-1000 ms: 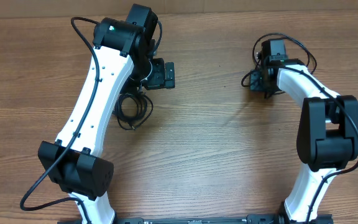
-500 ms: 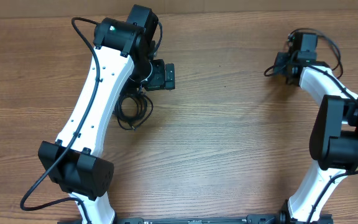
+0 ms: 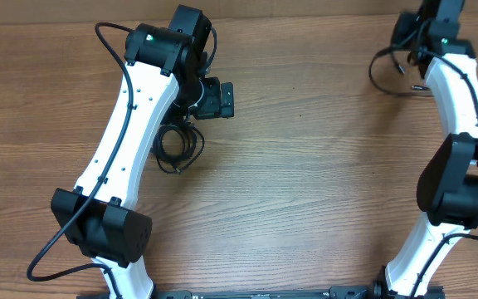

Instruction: Untangle cables

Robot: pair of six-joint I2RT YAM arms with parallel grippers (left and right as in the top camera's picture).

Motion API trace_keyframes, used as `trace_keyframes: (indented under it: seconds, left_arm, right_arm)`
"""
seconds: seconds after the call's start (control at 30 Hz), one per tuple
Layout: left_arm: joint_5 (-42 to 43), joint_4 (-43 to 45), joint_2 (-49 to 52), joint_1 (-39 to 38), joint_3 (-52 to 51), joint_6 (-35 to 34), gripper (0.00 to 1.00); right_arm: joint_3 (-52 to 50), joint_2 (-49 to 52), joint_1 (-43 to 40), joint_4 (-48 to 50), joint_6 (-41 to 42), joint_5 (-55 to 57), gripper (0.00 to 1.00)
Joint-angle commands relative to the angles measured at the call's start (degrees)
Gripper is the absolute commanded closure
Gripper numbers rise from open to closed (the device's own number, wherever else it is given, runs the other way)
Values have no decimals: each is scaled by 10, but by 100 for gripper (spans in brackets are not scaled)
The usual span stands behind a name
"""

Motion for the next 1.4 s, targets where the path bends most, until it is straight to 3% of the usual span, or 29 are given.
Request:
trace_keyframes:
  seconds: [0.0, 0.03, 0.17, 0.4, 0.7, 0.87, 1.13, 1.37]
  left_arm:
    - [-4, 0, 6, -4, -2, -9, 0]
    - [-4, 0, 6, -4, -2, -9, 0]
    - [-4, -2, 6, -4, -2, -9, 0]
    - [-4, -5, 6, -4, -2, -9, 0]
    - [-4, 3, 6, -4, -2, -9, 0]
    - [-4, 3, 6, -4, -2, -10, 0]
    - [-4, 2, 6, -4, -2, -22, 0]
    - [-4, -6, 6, -4, -2, -21, 0]
  right_arm:
    - [10, -5, -2, -19, 1, 2, 7]
    - [10, -5, -2, -31, 1, 2, 0]
    - [10, -5, -6, -77, 4, 2, 0]
    - [-9, 0, -78, -141, 124, -4, 0]
    - [-22, 32, -151, -184, 135, -189, 0]
    - [-25, 40, -150, -149, 146, -148, 0]
    - [-25, 99, -152, -137, 267, -117, 0]
    - [-25, 129, -151, -109, 272, -121, 0]
